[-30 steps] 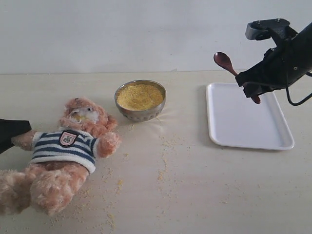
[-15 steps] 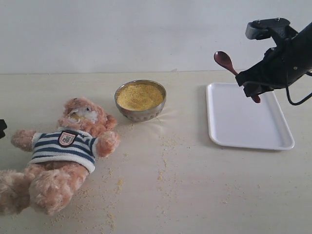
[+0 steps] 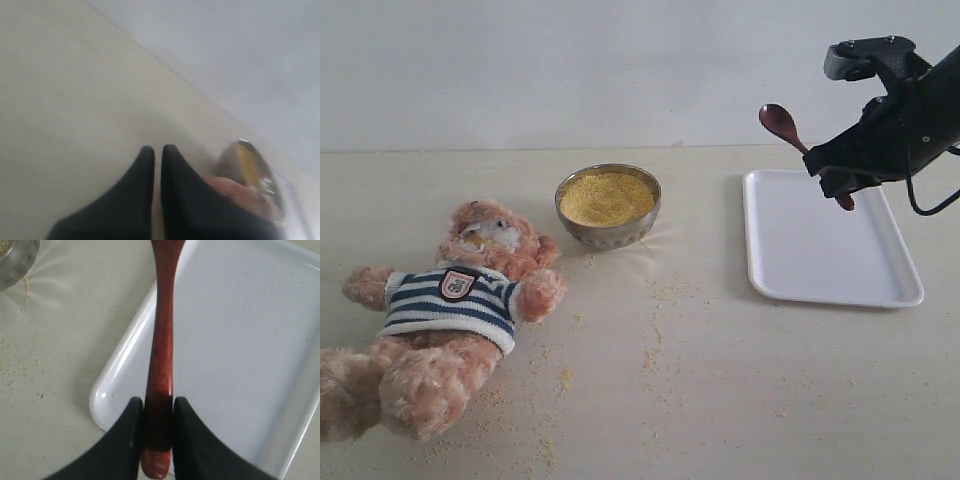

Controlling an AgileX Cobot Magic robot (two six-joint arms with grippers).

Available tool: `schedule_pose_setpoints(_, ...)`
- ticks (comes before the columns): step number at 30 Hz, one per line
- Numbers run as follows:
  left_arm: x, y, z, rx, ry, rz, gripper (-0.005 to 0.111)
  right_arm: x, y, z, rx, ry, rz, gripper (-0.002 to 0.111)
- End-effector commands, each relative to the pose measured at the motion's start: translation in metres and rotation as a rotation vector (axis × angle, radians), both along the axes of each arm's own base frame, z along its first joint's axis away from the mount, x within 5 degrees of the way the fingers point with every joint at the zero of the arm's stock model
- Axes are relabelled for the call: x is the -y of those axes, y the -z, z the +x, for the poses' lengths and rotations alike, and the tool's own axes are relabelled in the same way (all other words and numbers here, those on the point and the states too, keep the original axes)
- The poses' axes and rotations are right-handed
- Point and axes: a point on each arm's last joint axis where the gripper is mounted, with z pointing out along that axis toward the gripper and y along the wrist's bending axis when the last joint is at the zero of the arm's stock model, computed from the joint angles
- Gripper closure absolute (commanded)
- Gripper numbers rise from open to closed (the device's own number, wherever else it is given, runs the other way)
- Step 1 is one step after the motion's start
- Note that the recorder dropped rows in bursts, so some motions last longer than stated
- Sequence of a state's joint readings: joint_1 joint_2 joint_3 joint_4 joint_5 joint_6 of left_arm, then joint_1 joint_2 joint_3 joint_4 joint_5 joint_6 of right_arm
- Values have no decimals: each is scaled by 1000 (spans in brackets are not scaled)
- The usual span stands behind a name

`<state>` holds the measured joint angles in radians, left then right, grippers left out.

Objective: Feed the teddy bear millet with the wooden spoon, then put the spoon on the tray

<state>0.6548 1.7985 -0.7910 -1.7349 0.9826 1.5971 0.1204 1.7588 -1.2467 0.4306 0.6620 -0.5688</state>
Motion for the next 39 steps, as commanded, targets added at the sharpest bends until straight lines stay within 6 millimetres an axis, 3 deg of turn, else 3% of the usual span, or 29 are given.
schedule_pose_setpoints(1,-17,-22,-14,-192,-361,230,102,2,-2,1,20,9,3,109)
schedule_pose_setpoints(5,-18,-38,-31,-264,-587,273,102,2,-2,1,19,13,11,109)
schedule_pose_setpoints(11,6,-79,-33,-86,-517,118,102,-3,-5,2,16,60,104,109)
schedule_pose_setpoints(16,29,-123,-47,56,-516,254,102,-4,-6,3,22,72,121,109)
schedule_pose_setpoints(20,49,-169,-80,196,-629,370,102,-4,-6,3,17,82,126,109)
schedule_pose_setpoints(23,65,-196,-108,325,-653,335,102,-3,-6,3,16,89,127,109)
schedule_pose_setpoints(28,101,-230,-148,567,-470,291,102,-3,-6,3,10,97,133,109)
schedule_pose_setpoints(31,123,-242,-175,683,-333,387,102,-4,-5,2,-9,91,131,109)
schedule_pose_setpoints(34,135,-246,-203,730,-306,458,102,-4,-3,-2,-48,77,120,109)
schedule_pose_setpoints(39,141,-236,-243,705,-394,326,102,1,1,-7,-126,114,66,109)
